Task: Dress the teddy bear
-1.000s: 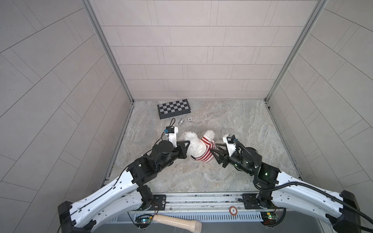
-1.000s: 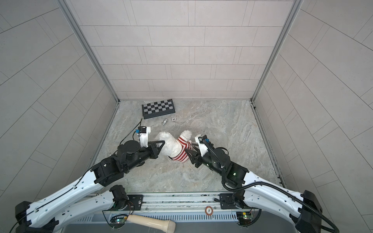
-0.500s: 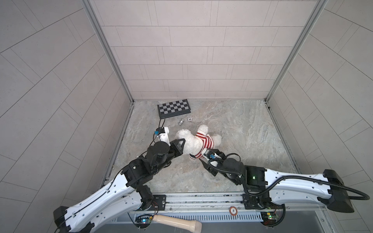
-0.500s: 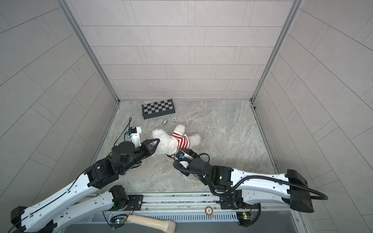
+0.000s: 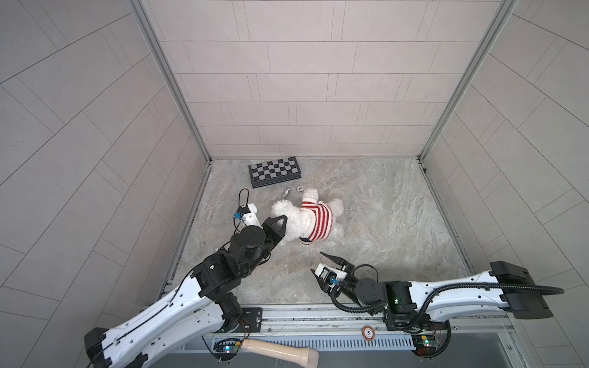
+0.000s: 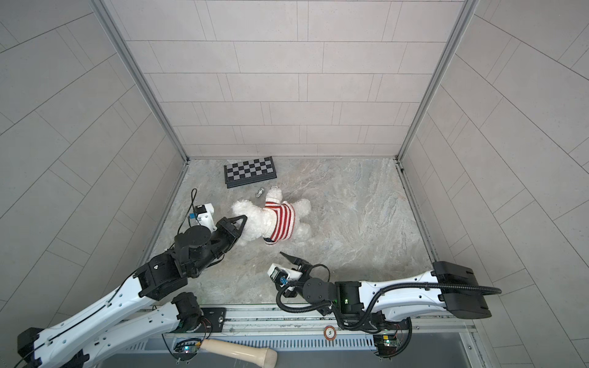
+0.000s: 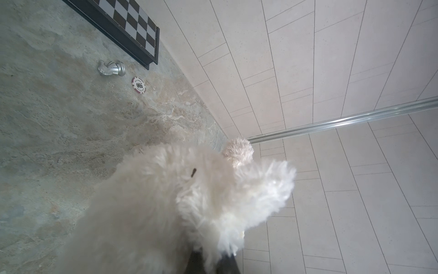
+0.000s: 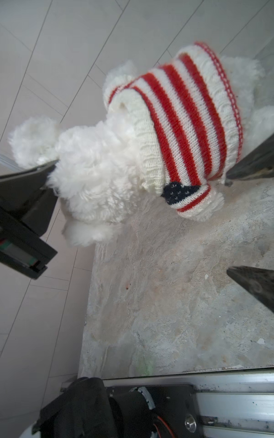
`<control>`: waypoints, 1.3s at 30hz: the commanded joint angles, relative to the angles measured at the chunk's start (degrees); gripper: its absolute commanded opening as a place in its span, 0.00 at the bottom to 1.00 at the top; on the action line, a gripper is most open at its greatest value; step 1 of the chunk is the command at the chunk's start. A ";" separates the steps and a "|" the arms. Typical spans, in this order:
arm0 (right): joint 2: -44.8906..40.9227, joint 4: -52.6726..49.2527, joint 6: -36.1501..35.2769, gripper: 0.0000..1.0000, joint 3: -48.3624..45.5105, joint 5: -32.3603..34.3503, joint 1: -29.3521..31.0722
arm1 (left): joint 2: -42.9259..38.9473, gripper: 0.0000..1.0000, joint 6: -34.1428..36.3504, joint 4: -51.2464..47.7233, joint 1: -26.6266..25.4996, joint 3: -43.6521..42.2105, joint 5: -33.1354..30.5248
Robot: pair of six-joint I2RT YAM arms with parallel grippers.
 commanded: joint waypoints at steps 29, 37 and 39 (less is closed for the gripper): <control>16.34 5.33 27.44 0.44 4.59 1.47 -15.19 | 5.49 0.00 -14.39 15.13 -6.55 -2.55 -3.90; 18.32 7.01 29.23 0.58 5.43 2.00 -17.19 | 5.56 0.00 -15.48 16.62 -6.62 -3.49 -4.19; 19.85 9.37 29.46 0.61 5.40 1.90 -17.62 | 5.77 0.00 -15.73 17.05 -6.61 -3.62 -4.12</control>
